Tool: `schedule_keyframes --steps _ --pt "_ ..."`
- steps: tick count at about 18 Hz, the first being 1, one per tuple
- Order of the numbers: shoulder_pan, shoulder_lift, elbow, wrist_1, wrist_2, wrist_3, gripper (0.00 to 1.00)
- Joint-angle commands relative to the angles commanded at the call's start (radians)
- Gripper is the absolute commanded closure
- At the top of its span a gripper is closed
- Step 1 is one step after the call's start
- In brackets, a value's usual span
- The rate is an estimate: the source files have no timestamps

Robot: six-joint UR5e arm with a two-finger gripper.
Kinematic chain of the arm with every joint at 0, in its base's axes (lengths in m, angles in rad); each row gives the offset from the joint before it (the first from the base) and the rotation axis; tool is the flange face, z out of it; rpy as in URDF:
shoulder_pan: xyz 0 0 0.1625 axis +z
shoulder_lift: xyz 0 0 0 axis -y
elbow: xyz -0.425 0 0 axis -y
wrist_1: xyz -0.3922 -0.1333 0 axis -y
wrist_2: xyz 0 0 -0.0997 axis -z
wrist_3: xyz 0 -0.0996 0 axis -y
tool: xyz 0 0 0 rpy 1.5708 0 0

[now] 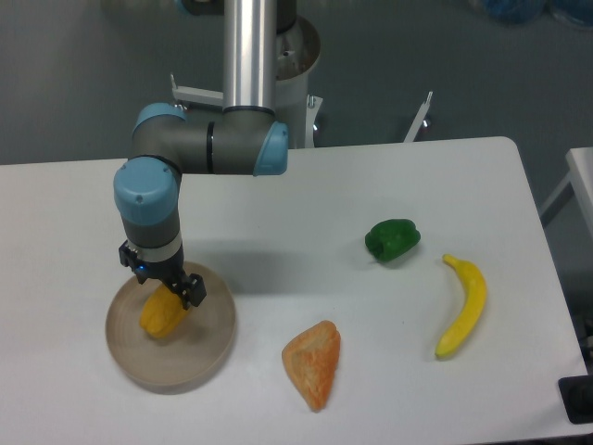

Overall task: Pick up the yellow pepper from the plate
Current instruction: 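Close the gripper on the yellow pepper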

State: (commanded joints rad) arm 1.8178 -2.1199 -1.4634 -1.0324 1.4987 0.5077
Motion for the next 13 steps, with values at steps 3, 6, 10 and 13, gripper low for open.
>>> schedule_keyframes --steps 3,6,10,13 --pt "0.000 0.000 0.005 0.000 0.000 0.009 0.35" --pt "0.002 0.000 0.003 0.000 0.000 0.031 0.41" --pt "0.002 0.006 0.008 -0.002 0.000 0.037 0.49" --pt "0.006 0.014 0.018 -0.005 0.000 0.052 0.52"
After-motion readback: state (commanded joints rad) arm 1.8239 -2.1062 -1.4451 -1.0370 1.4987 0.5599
